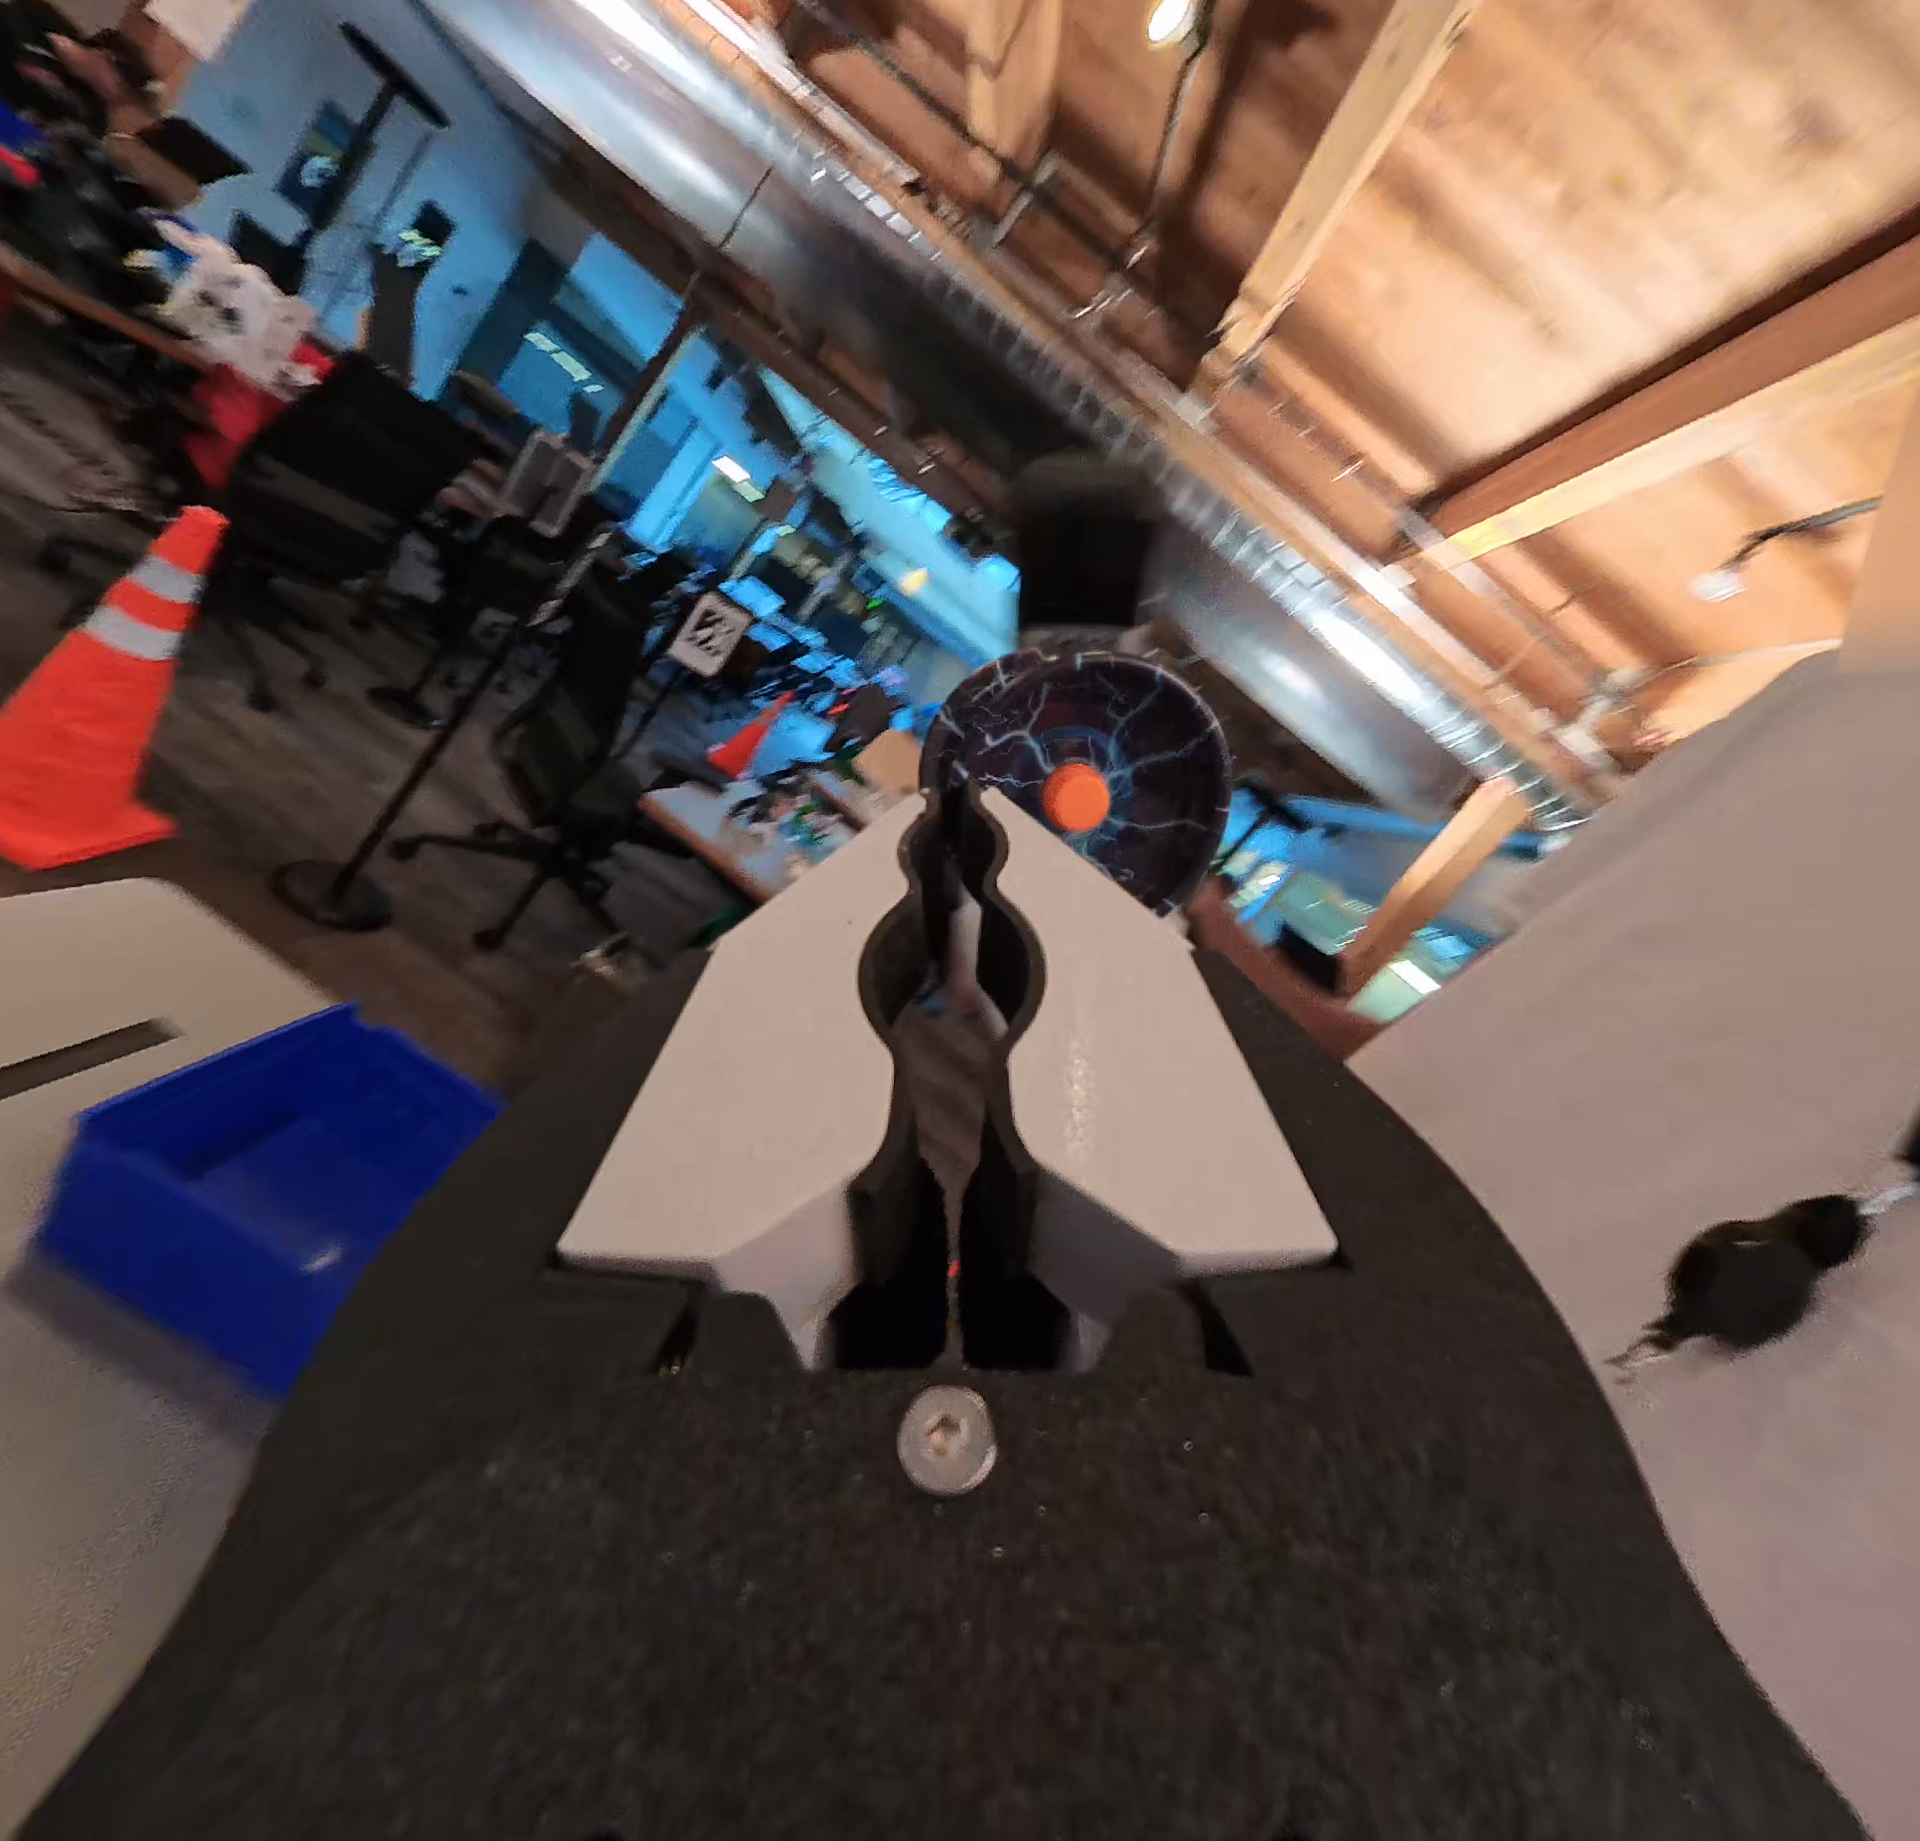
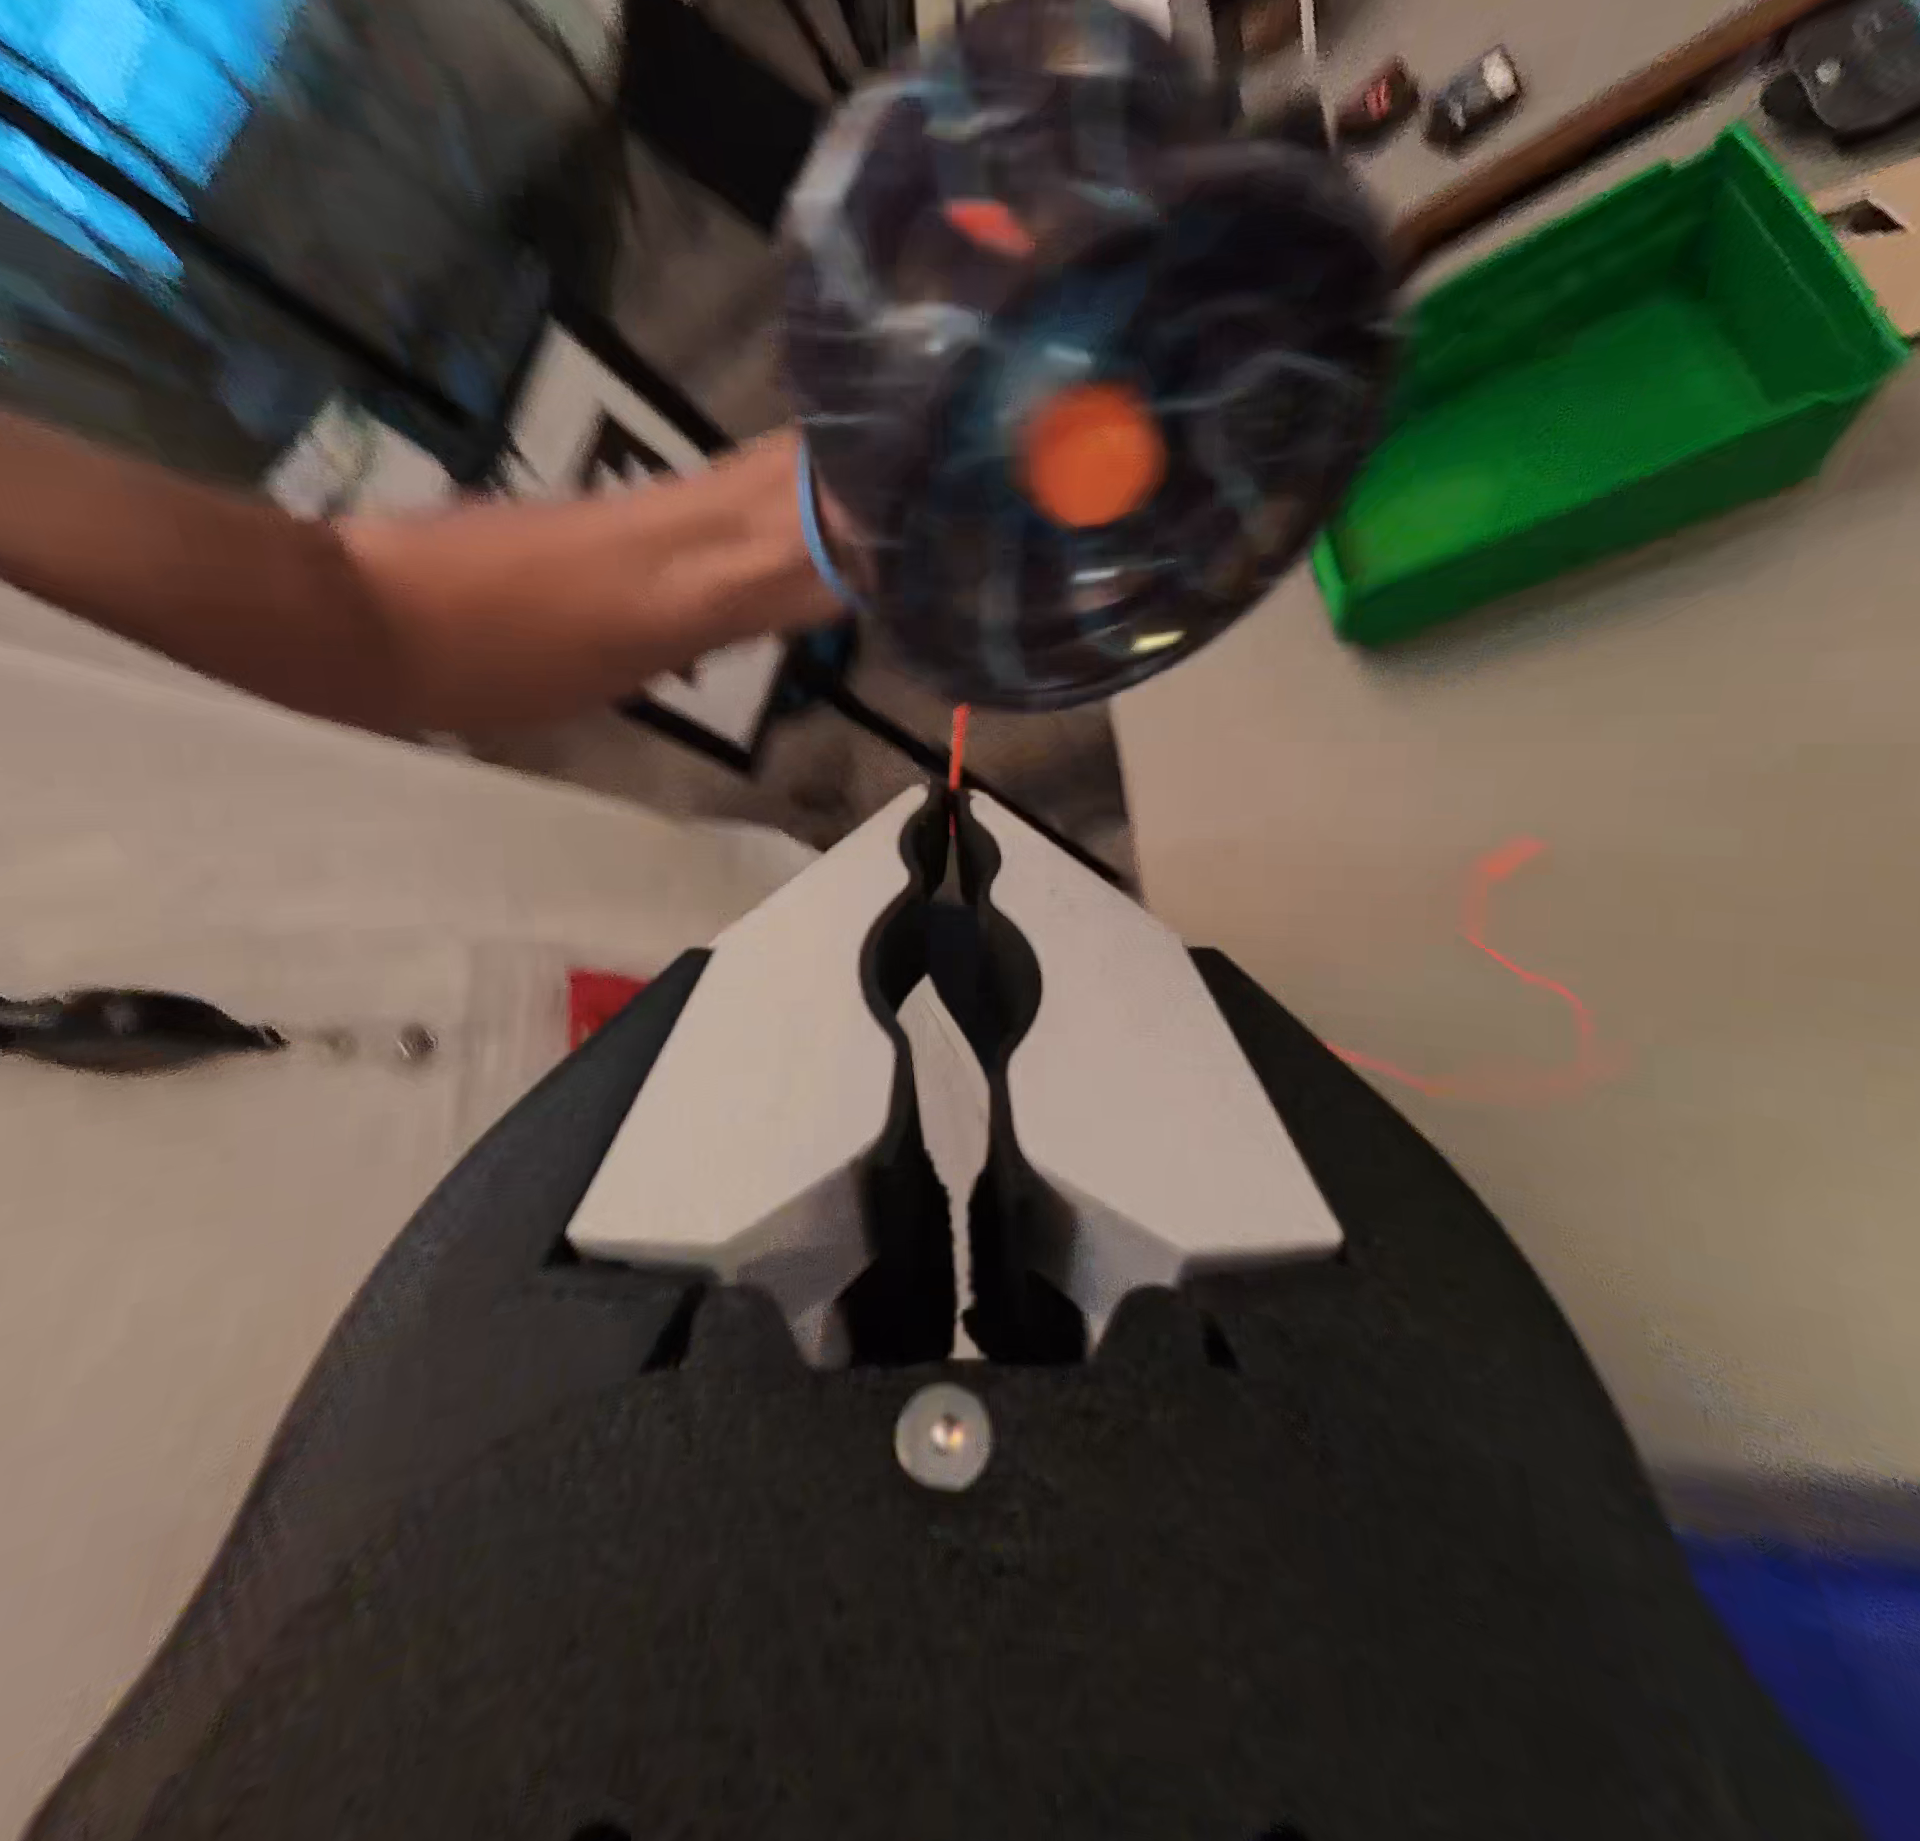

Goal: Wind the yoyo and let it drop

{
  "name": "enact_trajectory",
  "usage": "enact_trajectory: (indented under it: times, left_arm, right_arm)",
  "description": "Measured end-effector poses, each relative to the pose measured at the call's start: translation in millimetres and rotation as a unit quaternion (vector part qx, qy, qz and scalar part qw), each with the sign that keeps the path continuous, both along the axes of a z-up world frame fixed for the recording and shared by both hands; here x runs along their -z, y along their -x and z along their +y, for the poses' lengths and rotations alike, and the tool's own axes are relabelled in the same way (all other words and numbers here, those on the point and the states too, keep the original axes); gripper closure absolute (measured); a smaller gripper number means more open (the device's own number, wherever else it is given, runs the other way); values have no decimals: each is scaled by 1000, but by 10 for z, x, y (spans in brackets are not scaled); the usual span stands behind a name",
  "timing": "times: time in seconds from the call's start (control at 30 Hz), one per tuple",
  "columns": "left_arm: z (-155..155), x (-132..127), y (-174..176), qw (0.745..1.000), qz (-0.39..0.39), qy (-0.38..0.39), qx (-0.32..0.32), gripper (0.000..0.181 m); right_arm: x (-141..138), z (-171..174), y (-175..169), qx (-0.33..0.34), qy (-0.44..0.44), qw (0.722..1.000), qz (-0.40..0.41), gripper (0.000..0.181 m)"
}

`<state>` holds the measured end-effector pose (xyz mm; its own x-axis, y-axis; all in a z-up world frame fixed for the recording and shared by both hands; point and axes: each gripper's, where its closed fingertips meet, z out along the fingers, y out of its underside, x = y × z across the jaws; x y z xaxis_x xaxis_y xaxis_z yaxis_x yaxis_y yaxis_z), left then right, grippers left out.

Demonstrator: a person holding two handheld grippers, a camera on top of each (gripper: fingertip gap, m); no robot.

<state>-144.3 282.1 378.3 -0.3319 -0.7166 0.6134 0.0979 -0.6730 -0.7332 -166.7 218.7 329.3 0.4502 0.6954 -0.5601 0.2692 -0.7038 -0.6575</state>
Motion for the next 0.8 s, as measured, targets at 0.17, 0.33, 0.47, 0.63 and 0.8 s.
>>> enact_trajectory:
  times: [0.17, 0.33, 0.47, 0.63, 0.8]
  left_arm:
    - [-277, -142, 45, 995, -58, 57, 62, 181]
    - [-444, 12, 177, 994, -23, 24, 102, 181]
    - [-505, 356, 160, 987, 95, -78, 99, 181]
    - [-146, 495, 184, 969, 180, -167, 2, 181]
    - [24, 312, 123, 969, 160, -171, -82, 181]
  right_arm:
    - [-80, 195, 27, 30, 17, 984, 174, 181]
    - [-243, 360, -237, 1, -3, 991, 134, 181]
    - [-393, 295, -263, -54, -14, 998, 35, 181]
    - [-287, 143, -252, -54, -23, 992, -114, 181]
    - [-109, 129, -65, 43, 24, 997, -60, 181]
